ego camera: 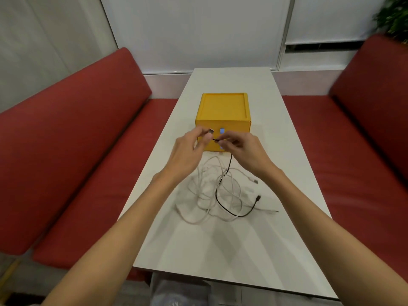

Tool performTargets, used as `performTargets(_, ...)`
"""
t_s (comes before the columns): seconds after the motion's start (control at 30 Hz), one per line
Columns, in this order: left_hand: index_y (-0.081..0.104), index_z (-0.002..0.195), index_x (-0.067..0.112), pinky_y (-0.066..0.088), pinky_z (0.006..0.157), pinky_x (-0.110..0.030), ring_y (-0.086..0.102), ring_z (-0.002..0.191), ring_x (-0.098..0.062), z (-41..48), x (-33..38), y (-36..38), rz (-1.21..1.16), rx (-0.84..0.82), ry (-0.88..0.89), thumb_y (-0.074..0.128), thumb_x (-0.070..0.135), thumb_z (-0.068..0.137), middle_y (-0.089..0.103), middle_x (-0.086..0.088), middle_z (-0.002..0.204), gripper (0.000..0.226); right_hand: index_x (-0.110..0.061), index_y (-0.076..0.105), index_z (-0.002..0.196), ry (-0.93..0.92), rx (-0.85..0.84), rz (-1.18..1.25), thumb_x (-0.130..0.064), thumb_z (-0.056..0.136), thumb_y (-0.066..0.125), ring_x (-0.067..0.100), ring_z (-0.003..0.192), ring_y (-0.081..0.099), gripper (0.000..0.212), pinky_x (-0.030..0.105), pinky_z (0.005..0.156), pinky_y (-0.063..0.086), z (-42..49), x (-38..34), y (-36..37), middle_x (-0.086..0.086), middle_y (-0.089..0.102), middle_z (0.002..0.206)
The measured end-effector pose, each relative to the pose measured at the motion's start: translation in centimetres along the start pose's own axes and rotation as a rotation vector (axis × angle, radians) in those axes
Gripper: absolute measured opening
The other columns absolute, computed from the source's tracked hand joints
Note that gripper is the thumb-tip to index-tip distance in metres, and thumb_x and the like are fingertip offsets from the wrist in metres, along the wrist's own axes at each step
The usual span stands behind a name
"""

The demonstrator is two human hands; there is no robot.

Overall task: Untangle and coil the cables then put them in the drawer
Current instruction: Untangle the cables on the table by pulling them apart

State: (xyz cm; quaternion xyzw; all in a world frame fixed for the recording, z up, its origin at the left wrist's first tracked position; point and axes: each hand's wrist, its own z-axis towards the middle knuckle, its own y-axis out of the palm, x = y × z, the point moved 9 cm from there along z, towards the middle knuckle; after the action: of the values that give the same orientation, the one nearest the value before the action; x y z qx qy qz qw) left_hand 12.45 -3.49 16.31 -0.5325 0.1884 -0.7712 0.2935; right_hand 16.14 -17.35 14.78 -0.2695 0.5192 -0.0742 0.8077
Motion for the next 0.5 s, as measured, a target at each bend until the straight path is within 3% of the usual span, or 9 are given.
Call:
performTargets(0.1, 0.062, 0.101, 0.016, 0.041, 0.074, -0.010, 0.061, 0.088, -0.004, 0.4, 1.0, 0.6, -0.057, -0.020, 0.012, 0.048, 0.028, 0.100, 0.068, 0.006, 0.092, 0.018, -0.018, 0.072, 0.097, -0.006, -0.001, 0.068, -0.022, 0.093, 0.059, 0.020, 0.084, 0.064, 0.014, 0.034, 0.076, 0.050, 0.0, -0.2, -0.2, -0.002, 0.070, 0.083)
performTargets(0.2, 0.063, 0.094, 0.023, 0.048, 0.068, -0.019, 0.061, 0.064, -0.001, 1.1, -0.3, 1.3, -0.086, -0.078, -0.070, 0.051, 0.032, 0.098, 0.064, 0.008, 0.071, 0.016, -0.019, 0.072, 0.090, 0.002, 0.021, 0.078, -0.021, 0.091, 0.062, 0.013, 0.082, 0.064, 0.010, 0.034, 0.075, 0.049, 0.1, 0.2, -0.7, 0.000, 0.071, 0.085)
performTargets(0.3, 0.067, 0.085, 0.030, 0.049, 0.068, -0.030, 0.055, 0.059, -0.006, 1.0, -1.1, 2.4, -0.115, -0.189, -0.104, 0.053, 0.032, 0.096, 0.061, 0.003, 0.068, 0.018, -0.026, 0.069, 0.083, 0.015, 0.029, 0.096, -0.020, 0.089, 0.064, 0.008, 0.079, 0.063, 0.010, 0.031, 0.076, 0.049, 0.1, 0.7, -1.0, -0.007, 0.070, 0.082)
performTargets(0.4, 0.065, 0.077, 0.021, 0.038, 0.056, -0.019, 0.044, 0.052, -0.003, 0.9, -1.0, 2.4, -0.227, -0.200, -0.125, 0.053, 0.025, 0.098, 0.052, 0.003, 0.061, 0.025, -0.026, 0.070, 0.083, 0.022, 0.022, 0.105, -0.022, 0.089, 0.065, 0.012, 0.082, 0.065, 0.009, 0.032, 0.076, 0.050, -0.1, 1.1, -0.8, -0.008, 0.070, 0.082)
performTargets(0.5, 0.065, 0.080, 0.017, 0.034, 0.056, -0.015, 0.039, 0.052, -0.004, 1.2, -0.9, 1.3, -0.472, -0.114, -0.199, 0.049, 0.018, 0.100, 0.048, 0.003, 0.065, 0.025, -0.016, 0.073, 0.089, 0.035, -0.013, 0.052, -0.024, 0.089, 0.065, 0.016, 0.081, 0.063, 0.011, 0.033, 0.072, 0.046, -0.2, 1.9, -0.3, 0.000, 0.070, 0.083)
